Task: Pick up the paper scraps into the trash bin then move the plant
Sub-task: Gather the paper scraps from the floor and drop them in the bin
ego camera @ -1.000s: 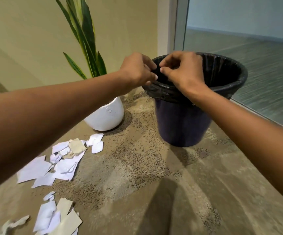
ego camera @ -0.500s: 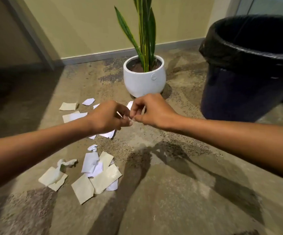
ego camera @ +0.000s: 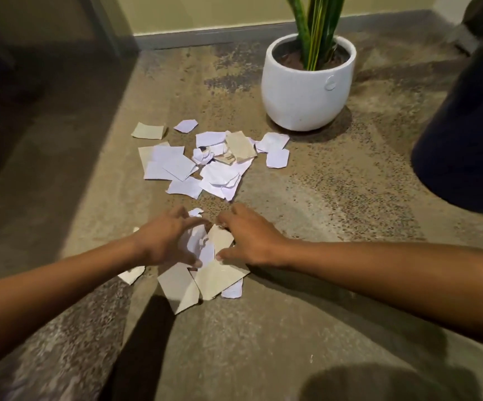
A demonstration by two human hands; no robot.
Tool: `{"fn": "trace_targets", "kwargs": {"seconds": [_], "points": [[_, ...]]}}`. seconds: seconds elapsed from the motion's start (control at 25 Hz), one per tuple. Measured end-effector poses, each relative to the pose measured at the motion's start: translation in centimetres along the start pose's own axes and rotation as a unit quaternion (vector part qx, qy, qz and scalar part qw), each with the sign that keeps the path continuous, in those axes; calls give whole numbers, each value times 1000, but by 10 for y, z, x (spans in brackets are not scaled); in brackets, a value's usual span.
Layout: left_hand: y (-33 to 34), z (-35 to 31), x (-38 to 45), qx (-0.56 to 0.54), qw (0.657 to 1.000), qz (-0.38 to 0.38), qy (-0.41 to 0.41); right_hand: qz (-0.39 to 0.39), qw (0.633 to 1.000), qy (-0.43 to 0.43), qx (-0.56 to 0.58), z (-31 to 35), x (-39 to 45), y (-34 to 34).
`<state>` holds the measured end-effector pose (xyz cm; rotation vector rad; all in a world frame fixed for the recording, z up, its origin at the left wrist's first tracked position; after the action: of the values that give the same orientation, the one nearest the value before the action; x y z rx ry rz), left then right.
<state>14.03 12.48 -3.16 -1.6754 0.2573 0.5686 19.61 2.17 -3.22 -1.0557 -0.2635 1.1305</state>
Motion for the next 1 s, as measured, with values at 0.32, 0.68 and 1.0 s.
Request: {"fn": "trace_targets", "kwargs": {"seconds": [0.32, 0.68, 1.0], "points": [[-4, -12, 10, -92, 993, -62, -26, -53, 976, 90, 190, -19, 13, 3], [-40, -26, 6, -283, 953, -111, -9, -128, 951, 137, 245, -61, -16, -74], [-137, -94, 1, -382, 905, -186, 28, -310, 903, 100, 281, -84, -90, -190]]}}
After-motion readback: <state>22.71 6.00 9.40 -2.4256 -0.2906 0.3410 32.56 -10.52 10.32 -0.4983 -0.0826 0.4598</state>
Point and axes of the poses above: each hand's wrist, its own x-axis towards the middle knuckle, its own y-axis out of the palm, z = x × y, the point moved 8 cm from there along x, towards the middle knuckle, and after that the axes turned 2 degrees about x, right-handed, at the moved point
